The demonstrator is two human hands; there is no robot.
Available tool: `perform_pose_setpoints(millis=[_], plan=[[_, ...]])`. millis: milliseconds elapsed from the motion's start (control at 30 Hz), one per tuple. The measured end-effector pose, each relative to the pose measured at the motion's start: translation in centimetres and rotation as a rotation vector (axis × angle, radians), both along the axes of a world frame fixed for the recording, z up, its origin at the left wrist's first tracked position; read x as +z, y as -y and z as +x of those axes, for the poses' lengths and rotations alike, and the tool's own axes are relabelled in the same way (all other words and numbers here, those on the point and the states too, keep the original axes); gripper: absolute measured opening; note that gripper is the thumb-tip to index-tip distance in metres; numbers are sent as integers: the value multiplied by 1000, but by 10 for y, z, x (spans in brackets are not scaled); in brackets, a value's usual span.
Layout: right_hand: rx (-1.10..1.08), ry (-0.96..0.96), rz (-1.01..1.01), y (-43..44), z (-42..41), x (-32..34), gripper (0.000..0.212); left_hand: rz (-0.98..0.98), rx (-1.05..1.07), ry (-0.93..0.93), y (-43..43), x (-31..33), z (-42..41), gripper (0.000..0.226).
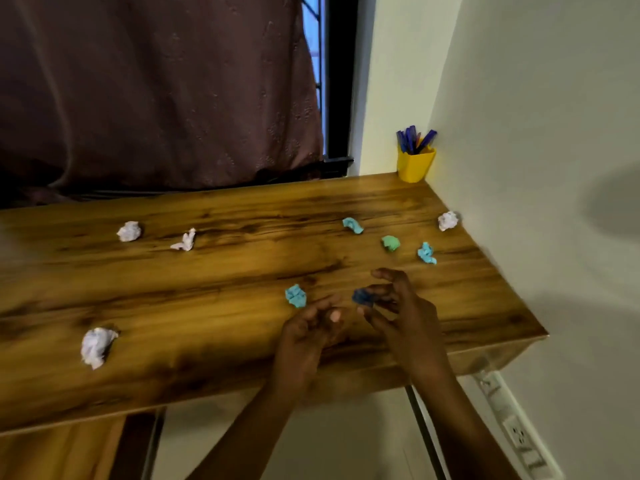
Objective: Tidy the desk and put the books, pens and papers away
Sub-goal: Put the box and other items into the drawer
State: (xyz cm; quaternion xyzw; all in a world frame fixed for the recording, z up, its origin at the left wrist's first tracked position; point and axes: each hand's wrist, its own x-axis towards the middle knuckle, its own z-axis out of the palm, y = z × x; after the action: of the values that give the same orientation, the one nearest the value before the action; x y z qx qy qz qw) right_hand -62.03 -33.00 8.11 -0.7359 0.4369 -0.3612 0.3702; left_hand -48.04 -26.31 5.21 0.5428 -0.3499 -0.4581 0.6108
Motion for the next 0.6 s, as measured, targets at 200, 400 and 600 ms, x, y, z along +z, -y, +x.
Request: perform_pose_setpoints(millis=[200, 400, 600], plan=[[204, -84, -37, -103, 87, 13, 51, -54, 140, -79, -116, 13, 71, 32], [364, -39, -154, -213, 188, 17, 32, -95, 277, -23, -238, 21, 167, 30], [465, 113, 118, -305, 267, 16, 11, -92, 403, -8, -343, 31, 241, 22]])
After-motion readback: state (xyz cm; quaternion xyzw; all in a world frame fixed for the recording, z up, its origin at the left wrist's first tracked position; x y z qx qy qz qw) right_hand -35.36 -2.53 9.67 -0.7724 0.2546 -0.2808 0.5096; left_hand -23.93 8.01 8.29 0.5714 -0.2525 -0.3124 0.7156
